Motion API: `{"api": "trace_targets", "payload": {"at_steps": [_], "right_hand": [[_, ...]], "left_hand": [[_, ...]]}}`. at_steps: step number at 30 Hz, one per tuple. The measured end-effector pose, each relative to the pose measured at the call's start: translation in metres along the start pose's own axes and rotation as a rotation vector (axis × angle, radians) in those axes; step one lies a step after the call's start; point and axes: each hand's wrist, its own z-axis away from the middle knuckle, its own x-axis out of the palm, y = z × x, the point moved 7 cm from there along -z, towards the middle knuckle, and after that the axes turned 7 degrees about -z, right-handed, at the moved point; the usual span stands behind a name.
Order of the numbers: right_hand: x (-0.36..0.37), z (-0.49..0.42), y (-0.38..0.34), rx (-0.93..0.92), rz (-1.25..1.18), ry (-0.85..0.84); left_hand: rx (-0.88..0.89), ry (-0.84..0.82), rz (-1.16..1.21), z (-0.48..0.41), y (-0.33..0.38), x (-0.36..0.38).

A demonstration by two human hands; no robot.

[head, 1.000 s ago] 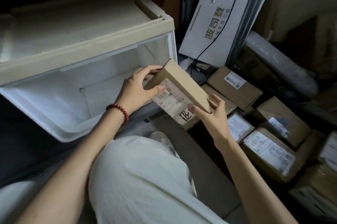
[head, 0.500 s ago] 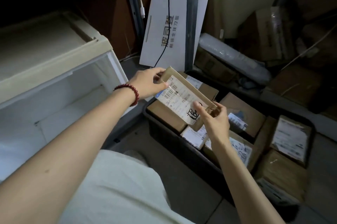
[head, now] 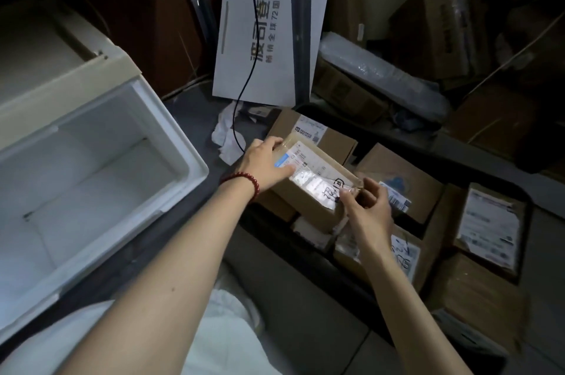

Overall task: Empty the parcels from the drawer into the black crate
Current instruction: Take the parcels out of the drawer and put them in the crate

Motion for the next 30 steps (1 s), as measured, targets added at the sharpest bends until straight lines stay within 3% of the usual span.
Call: {"api": "trace_targets", "payload": {"at_steps": [10, 15, 18, 23, 30], "right_hand": [[0.009, -0.005, -0.009, -0.115, 0.064, -0.052], [0.033, -0.004, -0.014, -0.126, 0.156, -0.186], [0.047, -0.005, -0.019, -0.172, 0.238, -0.194], [0.067, 0.000, -0.022, -0.208, 0.299, -0.247], [0.076, 0.008, -0.026, -0.289, 0.548, -0.438]], "left_hand": [[0.036, 0.098, 0.066, -0.008, -0.009, 0.013], [-0.007, 0.152, 0.036, -0.012, -0.027, 0.006], [-0.067, 0.130, -0.101, -0.010, -0.040, 0.001], [-0.043, 0.275, -0.340, 0.003, -0.035, -0.014], [-0.108, 0.141, -0.463, 0.015, -0.046, -0.016]]}}
